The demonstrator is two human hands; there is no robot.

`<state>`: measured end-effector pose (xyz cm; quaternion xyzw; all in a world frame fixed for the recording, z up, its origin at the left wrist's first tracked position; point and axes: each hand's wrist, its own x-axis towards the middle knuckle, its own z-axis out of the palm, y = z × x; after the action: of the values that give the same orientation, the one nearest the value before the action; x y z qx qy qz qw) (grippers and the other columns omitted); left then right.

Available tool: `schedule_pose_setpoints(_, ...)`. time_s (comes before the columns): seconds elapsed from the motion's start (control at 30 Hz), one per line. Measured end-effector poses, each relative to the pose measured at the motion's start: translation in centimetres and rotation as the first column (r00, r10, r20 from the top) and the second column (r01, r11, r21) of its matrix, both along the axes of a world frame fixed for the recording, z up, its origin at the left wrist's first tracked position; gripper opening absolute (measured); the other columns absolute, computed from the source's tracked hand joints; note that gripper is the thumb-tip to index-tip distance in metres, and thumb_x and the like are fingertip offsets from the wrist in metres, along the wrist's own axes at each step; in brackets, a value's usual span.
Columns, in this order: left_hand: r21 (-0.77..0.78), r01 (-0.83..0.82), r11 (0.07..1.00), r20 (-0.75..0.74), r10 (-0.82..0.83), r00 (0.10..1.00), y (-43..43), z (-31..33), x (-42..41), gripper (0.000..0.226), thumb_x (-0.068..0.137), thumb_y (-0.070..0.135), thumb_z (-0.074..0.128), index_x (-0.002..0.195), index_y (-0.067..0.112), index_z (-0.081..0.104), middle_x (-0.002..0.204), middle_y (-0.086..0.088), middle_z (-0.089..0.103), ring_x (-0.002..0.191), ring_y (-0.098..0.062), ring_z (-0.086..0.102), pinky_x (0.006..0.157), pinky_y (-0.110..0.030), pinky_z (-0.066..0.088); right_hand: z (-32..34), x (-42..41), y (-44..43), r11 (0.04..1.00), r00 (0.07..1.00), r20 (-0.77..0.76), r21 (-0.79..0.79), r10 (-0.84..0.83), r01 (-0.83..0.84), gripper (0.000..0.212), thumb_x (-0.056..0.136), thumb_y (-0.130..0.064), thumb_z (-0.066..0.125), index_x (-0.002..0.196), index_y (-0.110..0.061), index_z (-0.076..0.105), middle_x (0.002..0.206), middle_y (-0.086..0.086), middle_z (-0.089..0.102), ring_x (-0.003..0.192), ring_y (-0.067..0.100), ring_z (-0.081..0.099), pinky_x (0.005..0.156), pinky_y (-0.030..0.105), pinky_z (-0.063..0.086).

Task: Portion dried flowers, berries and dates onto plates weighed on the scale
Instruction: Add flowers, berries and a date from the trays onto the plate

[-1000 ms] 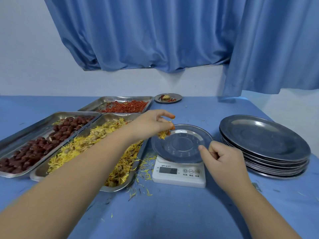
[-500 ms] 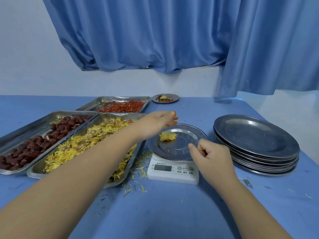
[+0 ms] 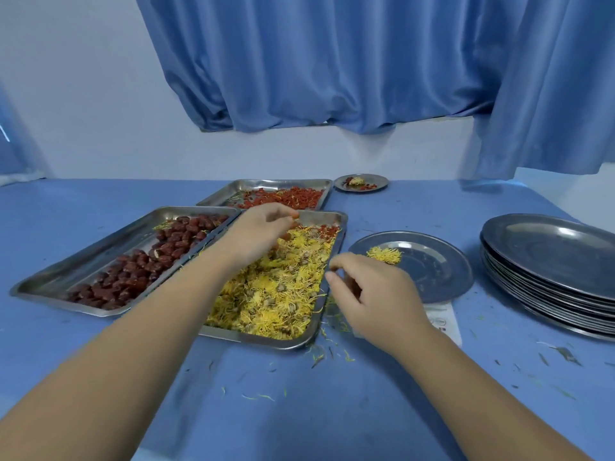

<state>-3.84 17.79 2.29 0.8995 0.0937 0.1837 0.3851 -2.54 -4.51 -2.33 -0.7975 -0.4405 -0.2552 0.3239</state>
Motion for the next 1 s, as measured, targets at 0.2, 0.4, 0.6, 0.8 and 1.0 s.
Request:
schedule_pose_setpoints(0.2,0.091,-0.359,0.929,0.044,0.356,0.933,10.9,-0.7,-1.5,0.024,0.097,0.025,0.045,0.098,0.035,0.066,0.08,0.008,0.071,0.068,-0.018,0.056,0.056,-0.029,0.044,-1.5,0.0,1.1,0.993,0.995,-0.056,-0.089,-0.082,0.077,0.026,0.09,-0.025,0.054,0.116,-0.022,0.059,0.054,-0.024,0.032,0.048,-0.003,0.033,0.044,0.013,0.023)
schedule_pose_setpoints(0.4,0.296,-0.408,0.864,-0.112,0.455,0.883,18.6,-4.0,-2.2,0.05,0.091,-0.004,0.036,0.126,0.02,0.063,0.14,-0.009,0.055,0.075,-0.01,0.054,0.059,-0.022,0.042,-1.7,-0.3,1.2,0.992,0.996,-0.059,-0.112,-0.07,0.063,0.026,0.087,-0.032,0.051,0.111,-0.026,0.061,0.061,-0.016,0.056,0.052,0.0,0.044,0.046,0.017,0.035)
schedule_pose_setpoints(0.6,0.472,-0.162,0.867,-0.394,0.372,0.84,20.3,-4.0,-0.9,0.059,0.089,-0.007,0.039,0.139,0.02,0.052,0.148,-0.009,0.047,0.133,-0.029,0.043,0.112,-0.043,0.029,-1.9,0.3,0.4,0.993,0.996,-0.036,-0.078,-0.088,0.085,0.014,0.088,-0.027,0.051,0.081,-0.027,0.064,0.06,-0.014,0.058,0.057,0.007,0.056,0.048,0.035,0.049)
schedule_pose_setpoints(0.8,0.49,-0.148,0.859,-0.383,0.365,0.849,21.0,-4.1,-0.4,0.049,0.089,-0.003,0.049,0.129,0.02,0.062,0.137,-0.007,0.057,0.106,-0.02,0.055,0.092,-0.034,0.043,-1.8,0.4,0.0,0.995,0.994,-0.053,0.0,-0.098,0.098,0.012,0.085,-0.026,0.052,0.078,-0.026,0.063,0.056,-0.015,0.055,0.053,0.005,0.051,0.047,0.029,0.046)
schedule_pose_setpoints(1.0,0.488,-0.306,0.817,-0.204,0.448,0.87,21.3,-4.8,-1.4,0.031,0.092,0.021,0.063,0.122,0.018,0.065,0.129,-0.009,0.063,0.098,-0.022,0.058,0.086,-0.034,0.045,-1.7,0.5,-0.1,0.996,0.995,-0.066,0.042,-0.072,0.075,0.017,0.087,-0.029,0.049,0.079,-0.025,0.063,0.057,-0.013,0.056,0.054,0.008,0.052,0.048,0.033,0.047)
